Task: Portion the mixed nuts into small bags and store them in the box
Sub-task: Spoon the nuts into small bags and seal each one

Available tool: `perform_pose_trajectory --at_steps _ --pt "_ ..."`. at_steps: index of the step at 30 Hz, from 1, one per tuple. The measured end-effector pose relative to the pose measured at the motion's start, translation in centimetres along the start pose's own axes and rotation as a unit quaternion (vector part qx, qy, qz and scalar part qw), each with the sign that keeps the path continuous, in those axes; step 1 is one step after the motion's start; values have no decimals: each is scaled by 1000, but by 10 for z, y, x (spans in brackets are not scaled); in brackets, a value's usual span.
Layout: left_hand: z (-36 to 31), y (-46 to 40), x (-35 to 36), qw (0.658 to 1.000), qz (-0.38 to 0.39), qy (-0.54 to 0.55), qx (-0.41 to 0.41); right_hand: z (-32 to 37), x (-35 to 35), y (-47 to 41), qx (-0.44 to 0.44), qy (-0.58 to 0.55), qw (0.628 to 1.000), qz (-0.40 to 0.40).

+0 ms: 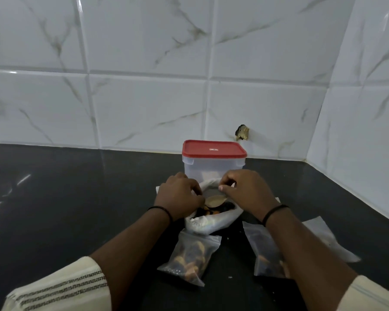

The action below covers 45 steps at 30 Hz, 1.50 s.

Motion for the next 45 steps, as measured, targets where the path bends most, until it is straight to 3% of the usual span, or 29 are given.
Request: perform_pose_trajectory --at_steps 4,7,9,12,14,16,24,30,36,40,45 --pt "9 0 -2 999 -13 35 -21 -1 2 6 -21 41 998 41" --pt "22 -1 -12 991 -112 54 -54 0 3 8 -22 57 997 42" --pt "36 -1 -21 984 -147 -7 -102 2 4 9 -19 47 998 37" --pt "51 2 -24 976 -58 -127 -165 3 5 10 -14 31 999 34" --pt "54 5 -20 968 18 -164 -188 3 4 10 -9 23 999 35" --pt "56 4 -16 965 42 -169 -194 4 3 10 -5 20 999 35" --pt "64 2 -15 971 26 -88 -220 7 2 11 -6 15 999 32" --pt "67 5 -21 958 -44 59 -277 6 2 11 -9 14 999 29" --pt "39 4 -24 967 -190 101 -135 7 0 11 -18 -20 1000 2" --pt "15 3 -30 959 -276 16 64 14 -6 12 -47 -69 995 -49" --pt "8 0 -21 949 -267 -6 169 28 -15 16 -152 -71 983 -67"
Point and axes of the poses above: each hand's wrist, its own y-axis away from the middle knuckle, its own x-axis out of the palm, z = x × y, the point moved 3 cm from there along -y, towards the middle knuckle, and after that the axes turned 10 degrees about x, right-handed, at the moved point
